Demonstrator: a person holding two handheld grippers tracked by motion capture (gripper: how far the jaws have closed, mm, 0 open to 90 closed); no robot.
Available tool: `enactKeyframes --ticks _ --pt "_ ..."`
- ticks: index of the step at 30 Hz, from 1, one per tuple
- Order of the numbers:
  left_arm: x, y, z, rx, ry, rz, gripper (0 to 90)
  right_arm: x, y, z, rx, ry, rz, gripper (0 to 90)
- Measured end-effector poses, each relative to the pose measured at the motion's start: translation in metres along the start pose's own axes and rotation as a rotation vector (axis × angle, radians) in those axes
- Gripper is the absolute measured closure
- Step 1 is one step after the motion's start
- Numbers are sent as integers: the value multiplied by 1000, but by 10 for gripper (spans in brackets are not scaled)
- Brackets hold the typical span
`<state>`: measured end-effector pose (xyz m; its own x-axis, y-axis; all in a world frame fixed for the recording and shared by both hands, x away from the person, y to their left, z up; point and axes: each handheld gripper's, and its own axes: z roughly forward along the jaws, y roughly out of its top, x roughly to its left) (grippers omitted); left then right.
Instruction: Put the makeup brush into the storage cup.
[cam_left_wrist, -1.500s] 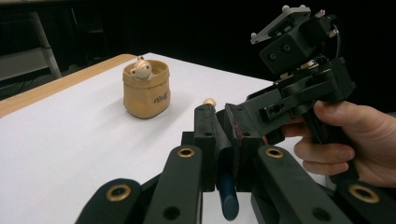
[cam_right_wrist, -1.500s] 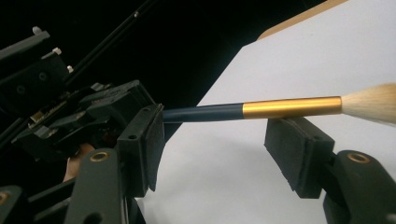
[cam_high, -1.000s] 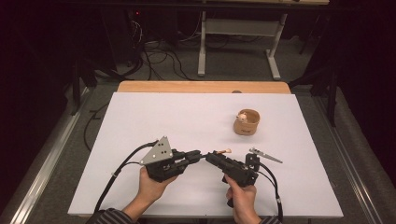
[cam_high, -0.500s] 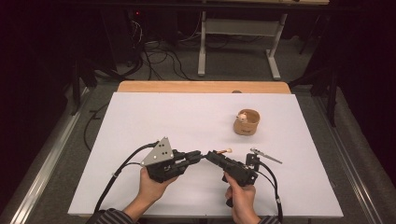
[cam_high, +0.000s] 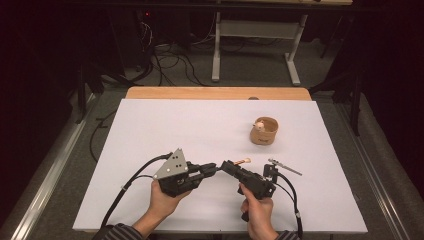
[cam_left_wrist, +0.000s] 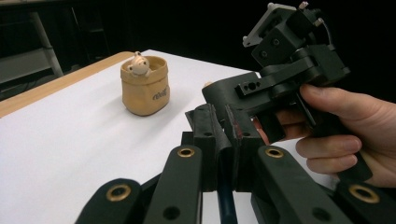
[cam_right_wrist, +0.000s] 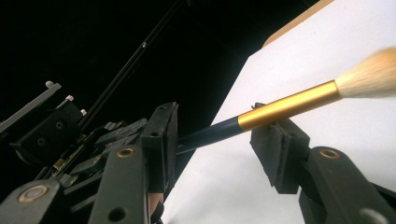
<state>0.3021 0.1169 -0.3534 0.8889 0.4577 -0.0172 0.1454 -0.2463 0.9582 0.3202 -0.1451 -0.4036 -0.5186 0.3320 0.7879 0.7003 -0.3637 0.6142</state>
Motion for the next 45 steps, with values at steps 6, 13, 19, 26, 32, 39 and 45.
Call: enactKeyframes --ticks 6,13,19,26,32,39,45 --pt "-2 -2 3 10 -14 3 842 0 0 0 0 4 2 570" --pt "-2 -2 3 15 -16 2 842 0 0 0 8 25 7 676" --pt "-1 -5 8 45 -26 1 840 0 3 -1 13 85 22 839" --pt "-2 -6 9 45 -31 3 746 -1 4 -1 16 106 21 850" --pt "-2 -4 5 51 -21 -1 581 -1 7 -4 28 74 -16 850" --pt "1 -3 0 78 -9 -15 471 1 13 -8 52 32 -108 851" --pt "5 -5 -7 68 1 -36 388 2 16 -9 69 19 -141 851"
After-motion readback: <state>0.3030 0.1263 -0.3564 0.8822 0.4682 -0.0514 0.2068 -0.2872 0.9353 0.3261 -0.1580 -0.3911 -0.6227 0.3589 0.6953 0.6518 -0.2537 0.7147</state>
